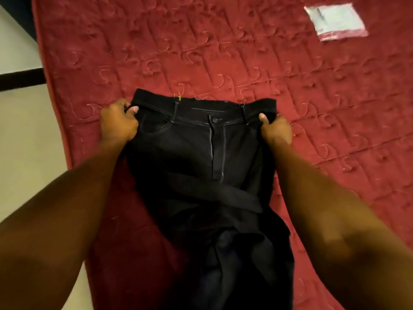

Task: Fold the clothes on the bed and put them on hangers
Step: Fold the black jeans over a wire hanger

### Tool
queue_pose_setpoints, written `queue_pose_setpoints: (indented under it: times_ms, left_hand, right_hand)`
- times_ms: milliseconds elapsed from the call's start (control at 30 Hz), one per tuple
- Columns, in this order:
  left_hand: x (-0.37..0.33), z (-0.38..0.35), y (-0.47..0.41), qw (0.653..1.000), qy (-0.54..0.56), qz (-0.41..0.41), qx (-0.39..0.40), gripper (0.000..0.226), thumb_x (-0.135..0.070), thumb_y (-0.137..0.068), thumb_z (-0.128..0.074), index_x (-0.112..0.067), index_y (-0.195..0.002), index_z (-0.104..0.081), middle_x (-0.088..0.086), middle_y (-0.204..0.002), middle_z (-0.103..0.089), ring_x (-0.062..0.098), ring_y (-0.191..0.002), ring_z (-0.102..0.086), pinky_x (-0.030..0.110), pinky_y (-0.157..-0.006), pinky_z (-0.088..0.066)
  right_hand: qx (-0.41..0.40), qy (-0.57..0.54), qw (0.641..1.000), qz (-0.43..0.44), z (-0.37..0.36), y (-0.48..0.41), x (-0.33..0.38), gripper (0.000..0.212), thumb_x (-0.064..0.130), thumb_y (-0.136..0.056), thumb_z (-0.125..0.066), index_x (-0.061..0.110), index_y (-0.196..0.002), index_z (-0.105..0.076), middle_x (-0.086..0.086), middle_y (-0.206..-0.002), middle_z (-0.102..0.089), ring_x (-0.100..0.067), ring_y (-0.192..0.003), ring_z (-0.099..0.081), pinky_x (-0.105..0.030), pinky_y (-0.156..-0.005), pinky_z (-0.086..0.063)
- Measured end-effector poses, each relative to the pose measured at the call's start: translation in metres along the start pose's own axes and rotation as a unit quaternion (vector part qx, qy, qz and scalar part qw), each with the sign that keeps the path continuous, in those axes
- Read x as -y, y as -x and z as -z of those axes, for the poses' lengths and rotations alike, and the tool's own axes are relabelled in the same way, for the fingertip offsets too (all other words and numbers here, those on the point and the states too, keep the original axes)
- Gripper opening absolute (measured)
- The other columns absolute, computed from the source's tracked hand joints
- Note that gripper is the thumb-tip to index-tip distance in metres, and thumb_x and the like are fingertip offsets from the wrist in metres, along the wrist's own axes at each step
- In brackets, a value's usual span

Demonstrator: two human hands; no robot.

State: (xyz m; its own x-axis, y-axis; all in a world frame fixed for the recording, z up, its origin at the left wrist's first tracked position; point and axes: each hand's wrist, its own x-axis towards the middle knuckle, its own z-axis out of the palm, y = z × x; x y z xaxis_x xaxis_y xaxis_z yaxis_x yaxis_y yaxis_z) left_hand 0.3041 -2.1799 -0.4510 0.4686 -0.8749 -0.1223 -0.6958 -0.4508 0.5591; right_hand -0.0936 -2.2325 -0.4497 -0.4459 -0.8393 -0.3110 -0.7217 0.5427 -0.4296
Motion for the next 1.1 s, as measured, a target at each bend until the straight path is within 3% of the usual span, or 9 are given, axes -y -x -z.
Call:
queue_pose_setpoints:
  times_ms: [300, 467, 600, 700, 767, 867, 933, 1000, 1100]
  left_hand:
    - [-0.006, 0.015, 0.074, 0.976, 0.200, 0.038, -0.075, 0.051, -0.043, -0.100, -0.058, -0.006, -0.134, -0.050, 0.008, -0.113, -0.064, 0.023, -0.103, -0.061, 0.030, -0.094, -0.045]
    - [-0.009, 0.005, 0.203, 0.906, 0.406, 0.110, -0.035, 0.050, -0.049, -0.100, -0.052, -0.012, -0.134, -0.049, 0.011, -0.133, -0.061, 0.027, -0.125, -0.058, 0.043, -0.109, -0.047]
    - [-0.012, -0.012, 0.318, 0.933, 0.353, 0.072, 0.010, 0.050, -0.030, -0.106, -0.051, -0.001, -0.146, -0.042, 0.013, -0.143, -0.054, 0.027, -0.131, -0.054, 0.035, -0.110, -0.042]
    - [-0.009, -0.009, 0.350, 0.949, 0.295, 0.095, 0.053, 0.070, -0.052, -0.101, -0.053, -0.005, -0.151, -0.040, 0.017, -0.149, -0.050, 0.033, -0.138, -0.048, 0.047, -0.117, -0.037]
    - [0.013, -0.010, 0.355, 0.951, 0.286, 0.082, 0.084, 0.090, -0.076, -0.084, -0.060, -0.004, -0.137, -0.054, 0.022, -0.139, -0.058, 0.040, -0.132, -0.053, 0.057, -0.115, -0.037]
    - [0.010, 0.018, 0.399, 0.965, 0.197, 0.029, 0.169, 0.076, -0.085, -0.071, -0.066, -0.018, -0.105, -0.074, -0.004, -0.109, -0.074, 0.017, -0.103, -0.068, 0.041, -0.101, -0.050]
    - [-0.002, 0.034, 0.440, 0.973, 0.078, -0.019, 0.217, 0.064, -0.074, -0.073, -0.074, -0.026, -0.115, -0.073, -0.010, -0.109, -0.074, 0.012, -0.100, -0.070, 0.034, -0.093, -0.053]
    - [-0.011, 0.038, 0.484, 0.986, -0.026, -0.041, 0.157, 0.056, -0.049, -0.080, -0.080, -0.026, -0.129, -0.067, -0.002, -0.117, -0.072, 0.023, -0.108, -0.069, 0.034, -0.094, -0.054]
    - [-0.034, 0.032, 0.530, 0.964, 0.229, 0.104, 0.088, 0.034, -0.018, -0.091, -0.068, -0.005, -0.122, -0.070, 0.015, -0.101, -0.074, 0.032, -0.094, -0.070, 0.044, -0.089, -0.057]
  right_hand:
    - [0.012, -0.010, 0.999, 0.049, 0.003, -0.003, -0.012, 0.069, 0.061, -0.099, -0.050, 0.001, -0.132, -0.056, -0.024, -0.138, -0.059, -0.041, -0.131, -0.054, -0.045, -0.104, -0.043]
    - [0.033, -0.269, 0.959, 0.083, 0.037, 0.037, -0.046, 0.066, 0.054, -0.087, -0.073, 0.004, -0.128, -0.061, -0.010, -0.125, -0.067, -0.024, -0.117, -0.063, -0.034, -0.103, -0.048]
    - [0.158, -0.505, 0.845, 0.084, 0.037, 0.129, -0.101, 0.063, 0.042, -0.088, -0.079, 0.009, -0.132, -0.049, -0.006, -0.125, -0.061, -0.021, -0.116, -0.064, -0.040, -0.104, -0.053]
    - [0.231, -0.521, 0.816, 0.092, 0.022, 0.186, -0.152, 0.075, 0.063, -0.085, -0.074, 0.005, -0.129, -0.058, -0.017, -0.120, -0.070, -0.018, -0.107, -0.067, -0.050, -0.100, -0.055]
    - [0.292, -0.504, 0.808, 0.093, 0.028, 0.219, -0.176, 0.089, 0.083, -0.072, -0.070, 0.020, -0.134, -0.063, -0.002, -0.125, -0.072, -0.018, -0.116, -0.068, -0.047, -0.106, -0.052]
    - [0.368, -0.474, 0.790, 0.126, 0.040, 0.278, -0.201, 0.087, 0.084, -0.069, -0.072, 0.027, -0.135, -0.065, 0.010, -0.129, -0.071, -0.013, -0.121, -0.067, -0.042, -0.108, -0.049]
    - [0.361, -0.442, 0.804, 0.169, 0.041, 0.322, -0.215, 0.073, 0.068, -0.075, -0.080, 0.028, -0.134, -0.065, 0.012, -0.126, -0.072, -0.012, -0.117, -0.068, -0.039, -0.102, -0.053]
    - [0.245, -0.366, 0.875, 0.203, 0.051, 0.357, -0.218, 0.053, 0.041, -0.078, -0.085, 0.023, -0.125, -0.067, 0.004, -0.122, -0.073, -0.021, -0.115, -0.069, -0.037, -0.098, -0.055]
    - [0.055, -0.266, 0.934, 0.231, 0.101, 0.399, -0.203, 0.040, 0.029, -0.082, -0.076, 0.017, -0.119, -0.064, -0.014, -0.116, -0.071, -0.037, -0.111, -0.065, -0.040, -0.090, -0.053]
